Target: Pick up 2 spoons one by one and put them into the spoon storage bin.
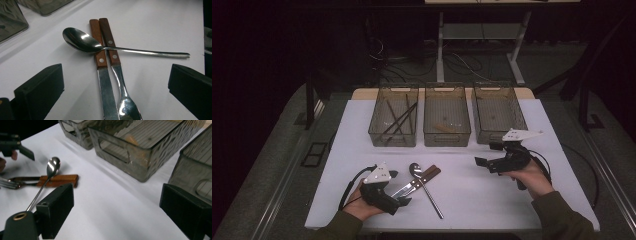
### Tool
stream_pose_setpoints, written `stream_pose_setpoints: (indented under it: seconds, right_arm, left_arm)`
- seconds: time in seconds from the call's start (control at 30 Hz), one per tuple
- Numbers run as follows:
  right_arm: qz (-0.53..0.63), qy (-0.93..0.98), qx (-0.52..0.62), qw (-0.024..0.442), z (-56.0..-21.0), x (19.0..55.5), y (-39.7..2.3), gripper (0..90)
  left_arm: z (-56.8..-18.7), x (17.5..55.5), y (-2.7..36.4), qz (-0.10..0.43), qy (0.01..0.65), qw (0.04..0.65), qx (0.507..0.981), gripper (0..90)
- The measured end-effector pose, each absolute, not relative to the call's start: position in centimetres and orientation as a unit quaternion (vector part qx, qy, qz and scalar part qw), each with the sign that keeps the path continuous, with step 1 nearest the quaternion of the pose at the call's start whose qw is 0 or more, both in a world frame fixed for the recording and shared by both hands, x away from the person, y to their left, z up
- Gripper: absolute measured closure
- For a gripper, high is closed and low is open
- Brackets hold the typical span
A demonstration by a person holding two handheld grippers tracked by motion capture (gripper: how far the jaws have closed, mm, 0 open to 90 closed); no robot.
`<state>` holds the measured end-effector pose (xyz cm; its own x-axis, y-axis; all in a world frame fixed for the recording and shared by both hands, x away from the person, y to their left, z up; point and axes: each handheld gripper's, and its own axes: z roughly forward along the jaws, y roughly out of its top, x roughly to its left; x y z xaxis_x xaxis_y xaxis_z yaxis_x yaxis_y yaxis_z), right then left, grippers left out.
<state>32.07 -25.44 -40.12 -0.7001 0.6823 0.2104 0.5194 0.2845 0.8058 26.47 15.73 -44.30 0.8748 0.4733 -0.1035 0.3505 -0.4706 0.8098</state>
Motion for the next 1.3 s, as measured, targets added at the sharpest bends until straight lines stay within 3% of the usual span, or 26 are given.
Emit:
stream_pose_setpoints:
  seconds: [0.77,1.3]
  right_arm:
    - [0.455,0.8,0.372,0.124,-44.3,26.3,-27.7,12.1]
    - [0.452,0.796,0.379,0.134,-44.3,25.9,-28.2,12.1]
  left_arm:
    - [-44.0,26.9,15.8,0.074,0.25,0.452,0.853,0.0]
    - [-43.0,29.9,15.5,0.078,0.279,0.454,0.843,4.3]
